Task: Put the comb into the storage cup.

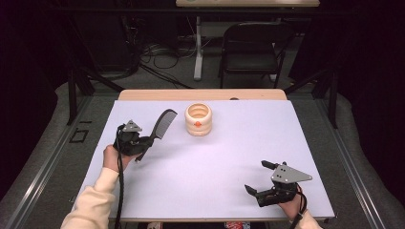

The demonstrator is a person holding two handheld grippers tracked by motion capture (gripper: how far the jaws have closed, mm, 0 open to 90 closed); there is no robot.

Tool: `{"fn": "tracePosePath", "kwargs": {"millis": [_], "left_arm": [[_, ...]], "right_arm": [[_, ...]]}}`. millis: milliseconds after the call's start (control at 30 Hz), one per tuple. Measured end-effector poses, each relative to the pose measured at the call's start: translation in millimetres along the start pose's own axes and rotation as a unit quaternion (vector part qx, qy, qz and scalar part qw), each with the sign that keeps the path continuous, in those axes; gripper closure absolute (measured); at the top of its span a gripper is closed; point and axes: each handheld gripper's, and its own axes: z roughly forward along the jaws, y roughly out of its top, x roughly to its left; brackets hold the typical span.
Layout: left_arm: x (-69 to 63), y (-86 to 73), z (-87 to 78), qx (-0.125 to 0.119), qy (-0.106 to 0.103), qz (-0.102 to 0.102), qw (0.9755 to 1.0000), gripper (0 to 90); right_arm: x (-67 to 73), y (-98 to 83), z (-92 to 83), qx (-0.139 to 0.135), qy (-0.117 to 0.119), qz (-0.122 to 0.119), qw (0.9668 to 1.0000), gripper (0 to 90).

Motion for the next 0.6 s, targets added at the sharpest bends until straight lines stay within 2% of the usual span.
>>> {"fn": "tracePosePath", "kwargs": {"millis": [600], "left_arm": [[-2.0,1.3,-4.0,-0.033,0.016,0.002,0.9993,72.0]], "right_arm": [[-1.1,0.1,2.5,0.005,-0.006,0.001,1.0000,0.0]]}}
